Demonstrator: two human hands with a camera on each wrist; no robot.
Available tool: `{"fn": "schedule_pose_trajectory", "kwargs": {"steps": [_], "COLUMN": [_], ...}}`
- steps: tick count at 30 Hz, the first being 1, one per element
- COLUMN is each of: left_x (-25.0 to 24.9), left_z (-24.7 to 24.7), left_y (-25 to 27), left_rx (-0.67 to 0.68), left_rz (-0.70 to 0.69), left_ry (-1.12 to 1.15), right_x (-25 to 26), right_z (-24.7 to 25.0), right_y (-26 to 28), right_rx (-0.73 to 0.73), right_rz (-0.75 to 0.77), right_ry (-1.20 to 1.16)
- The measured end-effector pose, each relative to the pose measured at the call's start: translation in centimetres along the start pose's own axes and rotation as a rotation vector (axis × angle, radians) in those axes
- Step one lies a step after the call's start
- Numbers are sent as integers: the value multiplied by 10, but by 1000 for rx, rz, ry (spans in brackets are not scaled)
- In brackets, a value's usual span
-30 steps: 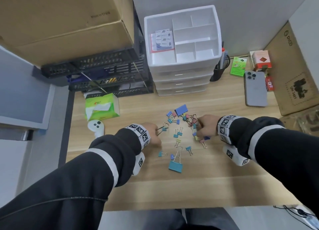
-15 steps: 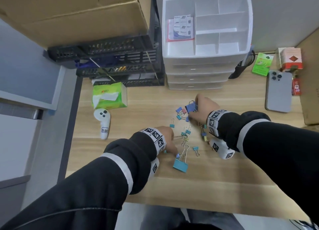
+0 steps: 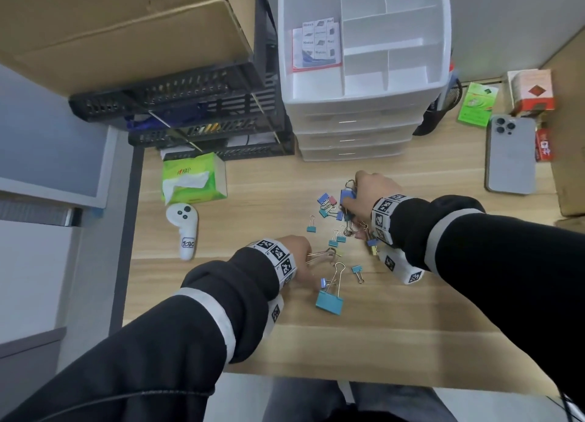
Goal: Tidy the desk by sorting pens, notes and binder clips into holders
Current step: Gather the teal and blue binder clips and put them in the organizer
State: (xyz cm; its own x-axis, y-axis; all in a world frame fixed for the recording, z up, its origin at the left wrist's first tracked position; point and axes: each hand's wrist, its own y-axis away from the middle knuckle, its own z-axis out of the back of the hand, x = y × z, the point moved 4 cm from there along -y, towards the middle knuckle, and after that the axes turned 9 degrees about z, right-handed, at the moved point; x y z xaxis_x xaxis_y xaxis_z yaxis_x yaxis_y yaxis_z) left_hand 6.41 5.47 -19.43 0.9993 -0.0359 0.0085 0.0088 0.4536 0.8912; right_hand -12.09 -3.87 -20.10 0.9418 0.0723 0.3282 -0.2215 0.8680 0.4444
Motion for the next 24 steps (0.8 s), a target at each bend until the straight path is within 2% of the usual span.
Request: {"fn": "schedule_pose_trajectory", "kwargs": {"steps": [9, 24], "left_x": [-18, -29], "left_z": [-7, -24], "left_y": [6, 5], "left_rx": [13, -9], "left_rz": [1, -28], "left_ry": [-8, -61], "right_x": [0, -27], "right_z": [-18, -12], "right_y": [2, 26], "right_rx": [36, -20], "right_rz": [43, -111], "right_ry": [62, 10]}}
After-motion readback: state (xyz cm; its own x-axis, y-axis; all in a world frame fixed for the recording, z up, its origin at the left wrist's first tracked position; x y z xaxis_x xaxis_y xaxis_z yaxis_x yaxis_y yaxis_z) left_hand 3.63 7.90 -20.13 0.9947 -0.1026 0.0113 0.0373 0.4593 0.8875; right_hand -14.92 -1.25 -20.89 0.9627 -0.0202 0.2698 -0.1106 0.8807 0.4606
